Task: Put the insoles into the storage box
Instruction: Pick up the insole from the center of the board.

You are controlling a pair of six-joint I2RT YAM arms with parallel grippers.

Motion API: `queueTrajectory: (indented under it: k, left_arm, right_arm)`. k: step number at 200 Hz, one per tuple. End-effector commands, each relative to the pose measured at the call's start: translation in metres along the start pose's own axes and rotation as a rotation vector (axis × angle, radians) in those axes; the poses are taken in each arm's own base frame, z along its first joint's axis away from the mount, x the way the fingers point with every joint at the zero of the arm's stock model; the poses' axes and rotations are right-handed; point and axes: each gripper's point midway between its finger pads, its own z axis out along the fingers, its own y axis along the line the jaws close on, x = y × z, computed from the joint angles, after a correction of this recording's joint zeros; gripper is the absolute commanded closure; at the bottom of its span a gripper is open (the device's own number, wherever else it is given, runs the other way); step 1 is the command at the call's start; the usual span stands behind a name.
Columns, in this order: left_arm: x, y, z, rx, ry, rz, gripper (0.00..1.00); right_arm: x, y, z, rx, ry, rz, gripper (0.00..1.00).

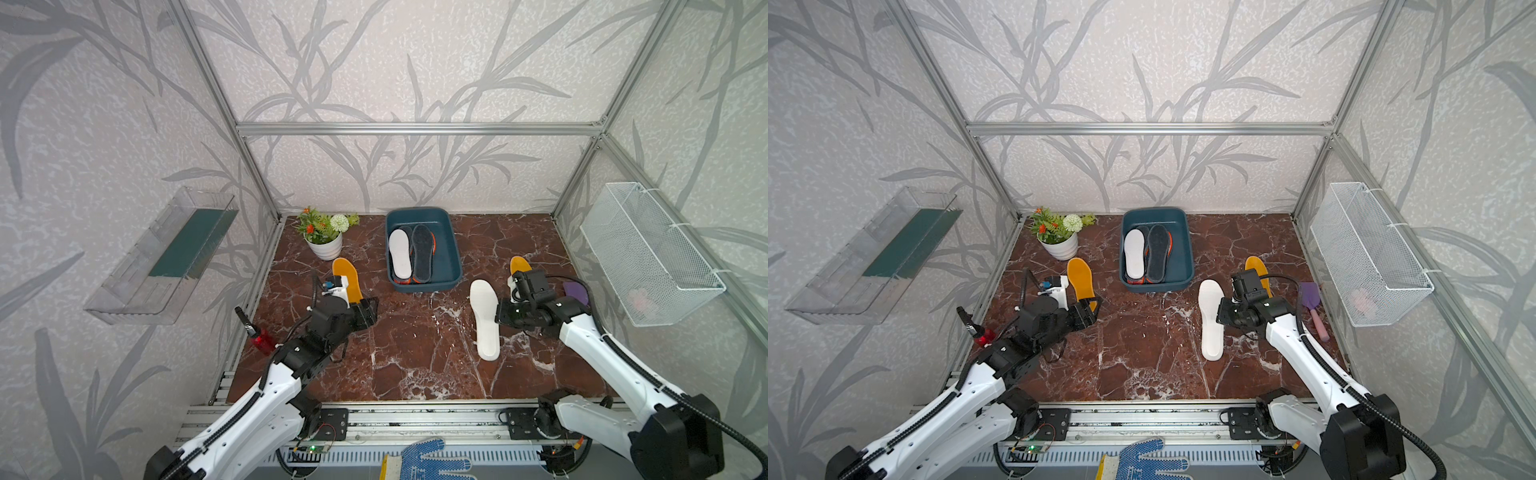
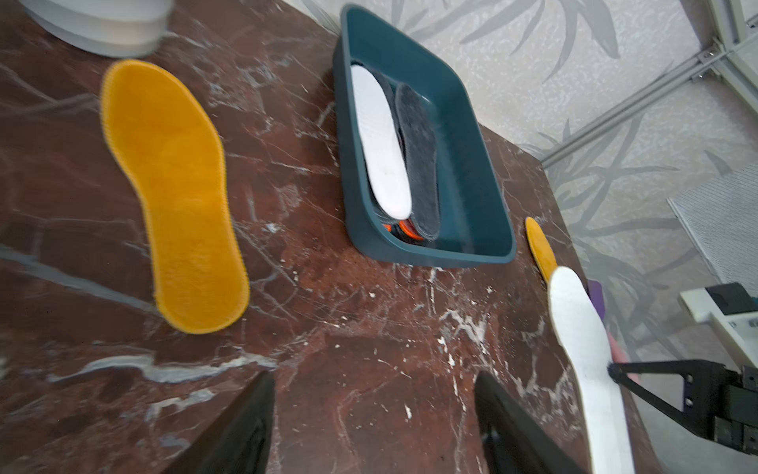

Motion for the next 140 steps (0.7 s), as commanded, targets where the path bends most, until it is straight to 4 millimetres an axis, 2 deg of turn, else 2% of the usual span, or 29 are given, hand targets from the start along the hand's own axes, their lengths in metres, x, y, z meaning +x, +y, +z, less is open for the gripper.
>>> queueTrajectory:
  k: [1,28,57,74,92,140]
  left_arm:
    - [-0.011,-0.047,0.003,0.194,0.02,-0.014,0.32]
    - [-0.005,-0.068,0.012,0.288,0.043,-0.023,0.36]
    - [0.002,-0.095,0.017,0.377,0.075,0.011,0.4]
    - [0.007,-0.107,0.021,0.403,0.097,0.026,0.5]
    - [0.013,-0.112,0.027,0.404,0.12,0.04,0.58]
    - [0.019,-0.116,0.039,0.423,0.139,-0.001,0.61]
  right_arm:
    - [-0.009,0.028,-0.01,-0.022,-0.042,-0.02,1.0]
    - [-0.015,0.073,-0.012,-0.097,-0.069,-0.101,1.0]
    - [-0.018,0.113,-0.008,-0.172,-0.075,-0.121,1.0]
    - [-0.017,0.132,-0.004,-0.214,-0.068,-0.141,1.0]
    - [-0.015,0.151,-0.003,-0.269,-0.057,-0.157,1.0]
    - [-0.008,0.186,-0.006,-0.379,-0.042,-0.181,1.0]
